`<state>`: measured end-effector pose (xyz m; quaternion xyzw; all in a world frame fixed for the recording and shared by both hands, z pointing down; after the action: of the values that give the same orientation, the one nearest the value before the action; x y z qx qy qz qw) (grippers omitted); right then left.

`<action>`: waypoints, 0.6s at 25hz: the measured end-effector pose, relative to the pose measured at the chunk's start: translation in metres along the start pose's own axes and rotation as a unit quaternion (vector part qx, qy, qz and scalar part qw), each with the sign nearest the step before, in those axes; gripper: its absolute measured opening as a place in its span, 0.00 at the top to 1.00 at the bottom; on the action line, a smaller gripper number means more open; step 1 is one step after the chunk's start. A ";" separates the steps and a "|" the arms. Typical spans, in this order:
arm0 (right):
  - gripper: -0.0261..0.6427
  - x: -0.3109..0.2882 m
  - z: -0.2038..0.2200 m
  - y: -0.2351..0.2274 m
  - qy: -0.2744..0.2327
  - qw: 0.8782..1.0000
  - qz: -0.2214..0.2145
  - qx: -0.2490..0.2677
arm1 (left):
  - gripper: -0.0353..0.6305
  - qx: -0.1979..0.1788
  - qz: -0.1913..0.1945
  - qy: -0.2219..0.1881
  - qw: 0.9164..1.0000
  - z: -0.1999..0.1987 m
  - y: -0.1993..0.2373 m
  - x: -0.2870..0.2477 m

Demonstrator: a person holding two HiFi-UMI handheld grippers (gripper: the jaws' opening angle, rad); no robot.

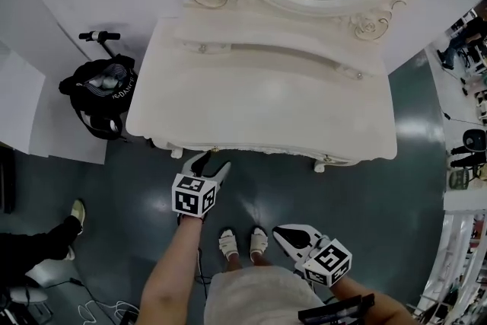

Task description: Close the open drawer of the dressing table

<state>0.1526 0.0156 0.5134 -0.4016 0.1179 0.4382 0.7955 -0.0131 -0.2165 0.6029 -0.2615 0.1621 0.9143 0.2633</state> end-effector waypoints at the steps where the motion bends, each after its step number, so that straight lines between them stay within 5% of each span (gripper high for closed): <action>1: 0.94 0.001 -0.001 0.002 -0.003 1.000 -0.001 0.002 | 0.59 0.000 0.001 -0.004 1.000 -0.003 -0.003 0.004; 15: 0.94 0.026 -0.012 0.030 -0.052 0.998 -0.006 0.019 | 0.59 0.028 0.053 -0.085 0.995 -0.035 -0.062 0.082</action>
<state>0.1465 0.0309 0.4753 -0.3639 0.0825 0.4516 0.8104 -0.0231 -0.1488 0.5186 -0.1662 0.1782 0.9412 0.2342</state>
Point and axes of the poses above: the fingertips, and each gripper's own axes: x backward along the fingers, y to its left, z out of its underside, the point moved 8 cm from there along x, backward along the fingers, and after that the axes turned 12 degrees about -x, right-handed, at the moved point
